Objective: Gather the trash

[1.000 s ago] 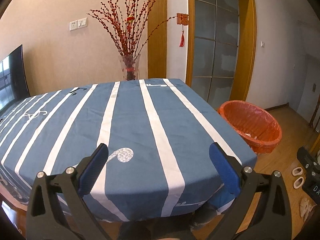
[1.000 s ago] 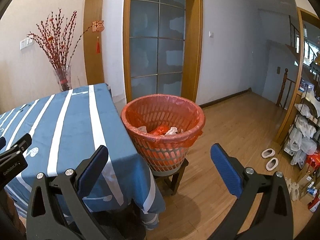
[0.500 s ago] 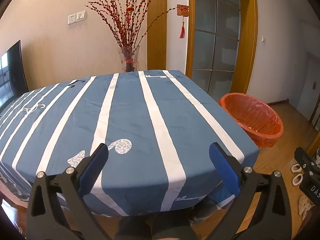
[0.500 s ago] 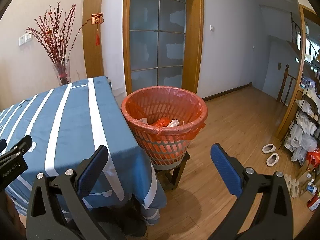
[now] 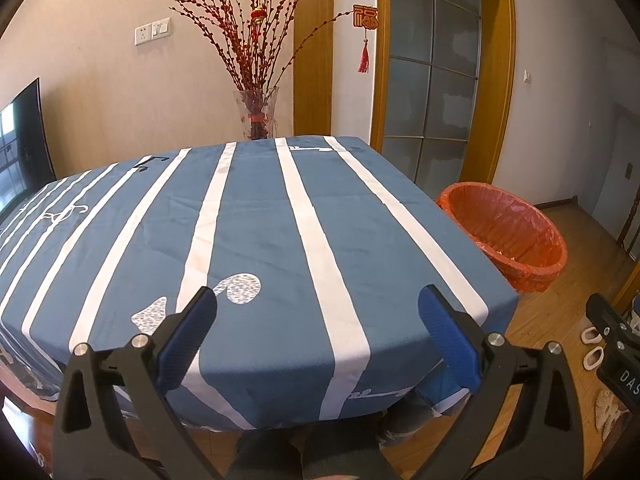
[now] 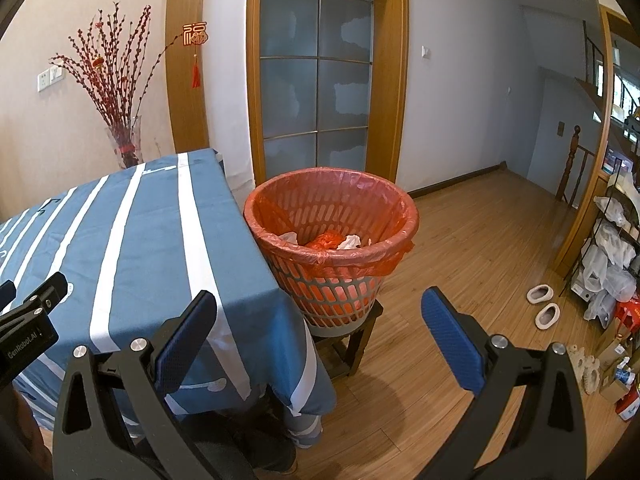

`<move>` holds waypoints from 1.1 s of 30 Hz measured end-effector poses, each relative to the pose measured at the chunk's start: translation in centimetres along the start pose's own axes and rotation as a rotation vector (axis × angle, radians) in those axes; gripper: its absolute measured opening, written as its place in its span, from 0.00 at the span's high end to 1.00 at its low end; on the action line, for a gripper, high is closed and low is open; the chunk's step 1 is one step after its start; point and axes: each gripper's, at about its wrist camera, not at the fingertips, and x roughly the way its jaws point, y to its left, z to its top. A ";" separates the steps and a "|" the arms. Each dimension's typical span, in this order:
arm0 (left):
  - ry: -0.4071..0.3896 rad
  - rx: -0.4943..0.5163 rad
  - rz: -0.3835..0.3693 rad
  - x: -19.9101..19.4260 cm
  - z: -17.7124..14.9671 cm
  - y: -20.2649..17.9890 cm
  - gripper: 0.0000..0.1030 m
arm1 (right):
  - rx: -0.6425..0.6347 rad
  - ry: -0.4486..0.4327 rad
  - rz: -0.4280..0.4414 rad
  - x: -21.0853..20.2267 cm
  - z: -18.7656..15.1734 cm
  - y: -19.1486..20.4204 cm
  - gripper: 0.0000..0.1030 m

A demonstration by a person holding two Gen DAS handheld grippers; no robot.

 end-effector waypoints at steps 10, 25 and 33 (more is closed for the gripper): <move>-0.001 0.000 0.000 0.1 0.0 0.0 0.04 | -0.006 0.003 0.004 0.1 0.0 0.0 0.02; 0.001 0.003 0.002 0.2 0.0 -0.1 0.04 | -0.007 0.006 0.005 0.2 -0.1 0.0 0.02; 0.001 0.003 0.002 0.2 0.0 -0.1 0.04 | -0.006 0.006 0.005 0.2 0.0 0.1 0.02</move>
